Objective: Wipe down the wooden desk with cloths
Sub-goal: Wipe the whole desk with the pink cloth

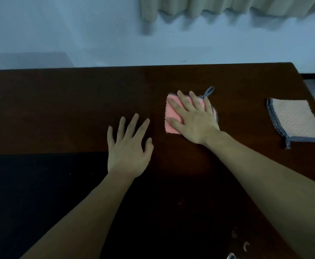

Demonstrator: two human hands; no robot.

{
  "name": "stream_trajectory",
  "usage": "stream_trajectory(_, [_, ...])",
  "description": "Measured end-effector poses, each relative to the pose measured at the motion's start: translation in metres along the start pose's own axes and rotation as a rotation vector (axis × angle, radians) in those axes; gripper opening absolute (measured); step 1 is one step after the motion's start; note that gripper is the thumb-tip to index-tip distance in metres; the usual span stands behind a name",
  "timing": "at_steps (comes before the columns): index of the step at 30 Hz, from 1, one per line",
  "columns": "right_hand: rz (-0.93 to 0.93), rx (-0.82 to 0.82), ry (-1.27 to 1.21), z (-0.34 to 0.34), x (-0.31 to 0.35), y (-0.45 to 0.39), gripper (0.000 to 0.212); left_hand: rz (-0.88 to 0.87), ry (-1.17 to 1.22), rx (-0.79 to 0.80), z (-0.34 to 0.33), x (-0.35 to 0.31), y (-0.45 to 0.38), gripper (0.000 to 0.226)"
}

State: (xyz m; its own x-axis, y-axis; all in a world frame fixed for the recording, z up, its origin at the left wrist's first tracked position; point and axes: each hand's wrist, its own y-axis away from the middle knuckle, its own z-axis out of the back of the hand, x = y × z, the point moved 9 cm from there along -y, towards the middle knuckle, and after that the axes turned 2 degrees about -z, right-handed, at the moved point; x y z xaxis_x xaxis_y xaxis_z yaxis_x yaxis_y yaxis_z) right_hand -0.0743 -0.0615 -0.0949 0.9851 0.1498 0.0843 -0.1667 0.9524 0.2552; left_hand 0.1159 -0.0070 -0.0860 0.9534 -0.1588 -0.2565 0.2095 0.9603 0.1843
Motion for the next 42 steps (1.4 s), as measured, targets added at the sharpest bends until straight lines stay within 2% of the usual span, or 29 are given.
stream_trajectory(4, [0.011, 0.013, 0.000, -0.001, 0.015, 0.027, 0.068, -0.007, 0.002, -0.028, 0.003, -0.002, 0.001, 0.059])
stream_trajectory(10, [0.239, 0.056, 0.008, -0.036, 0.045, 0.136, 0.069, -0.004, 0.002, -0.039, 0.003, -0.003, 0.001, 0.060])
stream_trajectory(13, [0.279, 0.067, 0.038, -0.037, 0.035, 0.131, 0.070, -0.007, 0.001, -0.035, 0.002, -0.002, 0.002, 0.060])
stream_trajectory(17, [0.122, -0.013, -0.004, -0.014, 0.001, 0.070, 0.068, -0.006, -0.013, -0.030, 0.000, -0.002, 0.001, 0.060])
stream_trajectory(22, [-0.061, -0.017, 0.003, 0.000, -0.020, 0.010, 0.069, -0.024, -0.006, -0.055, 0.001, -0.002, 0.003, 0.060])
stream_trajectory(26, [-0.086, -0.014, -0.033, -0.007, -0.002, 0.042, 0.068, -0.023, -0.017, -0.030, -0.001, -0.001, 0.002, 0.060])
stream_trajectory(33, [0.071, 0.014, -0.039, -0.046, 0.046, 0.165, 0.068, -0.031, -0.030, -0.026, 0.001, -0.003, 0.001, 0.060])
stream_trajectory(37, [0.055, 0.018, -0.024, -0.042, 0.032, 0.152, 0.068, -0.039, -0.035, -0.023, 0.001, -0.003, 0.001, 0.060])
stream_trajectory(42, [-0.226, -0.008, -0.033, -0.016, -0.028, 0.076, 0.069, -0.050, -0.039, -0.021, 0.000, -0.003, 0.001, 0.059])
